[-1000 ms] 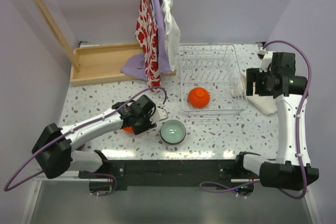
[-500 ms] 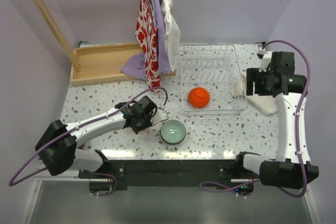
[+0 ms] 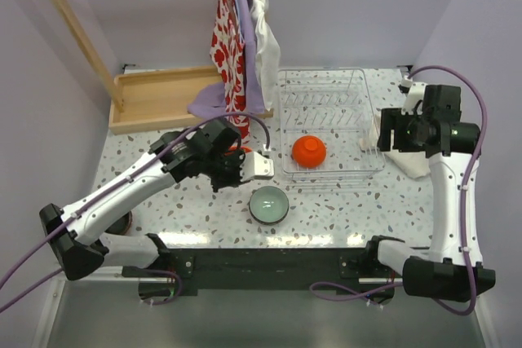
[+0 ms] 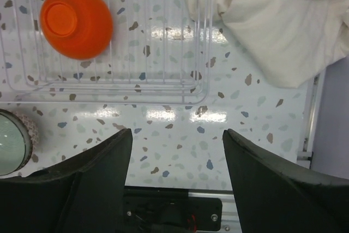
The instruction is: Load the bowls into the dish rack
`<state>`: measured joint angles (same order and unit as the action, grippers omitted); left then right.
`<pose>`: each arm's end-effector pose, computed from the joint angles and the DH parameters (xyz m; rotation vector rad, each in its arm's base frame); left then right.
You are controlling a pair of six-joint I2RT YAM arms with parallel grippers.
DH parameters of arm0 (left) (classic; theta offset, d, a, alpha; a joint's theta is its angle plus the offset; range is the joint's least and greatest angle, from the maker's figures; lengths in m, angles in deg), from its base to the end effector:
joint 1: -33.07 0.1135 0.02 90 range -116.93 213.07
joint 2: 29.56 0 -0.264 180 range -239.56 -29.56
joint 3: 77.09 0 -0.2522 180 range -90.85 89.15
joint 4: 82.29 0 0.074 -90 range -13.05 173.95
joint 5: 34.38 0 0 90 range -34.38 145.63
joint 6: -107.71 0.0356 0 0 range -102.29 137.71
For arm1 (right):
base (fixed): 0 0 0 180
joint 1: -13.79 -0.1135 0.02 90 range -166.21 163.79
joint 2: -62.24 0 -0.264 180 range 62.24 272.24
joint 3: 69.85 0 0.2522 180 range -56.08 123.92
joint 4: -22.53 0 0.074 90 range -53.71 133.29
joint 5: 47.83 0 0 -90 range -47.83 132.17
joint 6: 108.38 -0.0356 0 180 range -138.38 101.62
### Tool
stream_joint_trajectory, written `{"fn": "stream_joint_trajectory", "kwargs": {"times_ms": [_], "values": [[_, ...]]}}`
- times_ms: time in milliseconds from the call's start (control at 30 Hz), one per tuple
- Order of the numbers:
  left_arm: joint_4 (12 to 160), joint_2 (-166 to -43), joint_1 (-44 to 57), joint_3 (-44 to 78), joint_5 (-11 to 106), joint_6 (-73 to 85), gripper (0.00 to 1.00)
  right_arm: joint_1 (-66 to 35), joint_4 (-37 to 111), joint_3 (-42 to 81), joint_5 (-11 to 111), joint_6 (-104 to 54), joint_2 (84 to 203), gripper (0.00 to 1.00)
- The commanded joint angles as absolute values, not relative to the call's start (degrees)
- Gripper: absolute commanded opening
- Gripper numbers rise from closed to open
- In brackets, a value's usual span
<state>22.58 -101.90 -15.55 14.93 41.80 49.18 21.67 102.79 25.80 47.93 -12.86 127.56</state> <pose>0.1509 -0.1841 0.3395 1.7519 1.9499 -0.4205 0.1965 -0.0236 0.3970 0.0055 2.4363 0.0181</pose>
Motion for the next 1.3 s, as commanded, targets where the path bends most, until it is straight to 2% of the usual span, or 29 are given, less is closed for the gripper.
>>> {"fn": "stream_joint_trajectory", "kwargs": {"times_ms": [0, 167, 267, 533, 600, 733, 800, 900, 1000, 1067, 1167, 1267], "values": [[19.60, -107.49, -20.97, 6.19, 26.90, 55.95, 0.00, 22.40, 102.39, 23.99, 56.83, -15.92, 124.73, 0.70], [26.55, -119.37, -21.77, -6.90, 15.39, 52.79, 0.00, 22.49, 100.62, 24.15, 67.56, -17.94, 123.76, 0.70], [31.02, -127.80, -22.03, -12.53, 12.21, 48.75, 0.00, 22.58, 102.20, 26.26, 68.10, -17.77, 125.51, 0.70], [46.47, -136.69, -21.95, -16.67, 5.09, 32.78, 0.00, 25.30, 104.49, 29.87, 64.76, -20.92, 129.73, 0.66], [52.36, -137.32, -21.86, -15.54, 4.56, 28.11, 0.00, 27.06, 104.76, 31.19, 63.97, -22.33, 131.66, 0.66], [81.83, -135.56, -20.72, -4.93, 4.82, 8.87, 0.00, 28.56, 103.88, 33.21, 64.32, -23.65, 134.48, 0.64], [88.67, -137.31, -20.10, -4.11, 4.91, 3.15, 0.00, 28.56, 103.79, 34.53, 64.67, -23.83, 135.88, 0.64], [101.39, -140.30, -17.82, -1.92, 5.26, -11.86, 0.00, 28.56, 103.35, 35.06, 63.88, -23.57, 137.91, 0.63], [121.06, -142.85, -15.53, 4.23, 7.36, -30.73, 0.00, 28.47, 102.30, 34.36, 62.48, -22.25, 139.40, 0.62], [126.99, -145.39, -14.21, 5.38, 8.07, -36.93, 0.00, 28.56, 101.68, 34.35, 61.34, -21.03, 140.89, 0.61], [128.41, -148.29, -13.95, 4.16, 8.95, -40.28, 0.00, 28.56, 101.33, 34.18, 61.06, -18.66, 142.65, 0.59], [129.38, -150.05, -13.95, 4.24, 10.44, -43.36, 0.00, 28.56, 100.36, 32.96, 61.94, -16.10, 144.14, 0.44]]}}
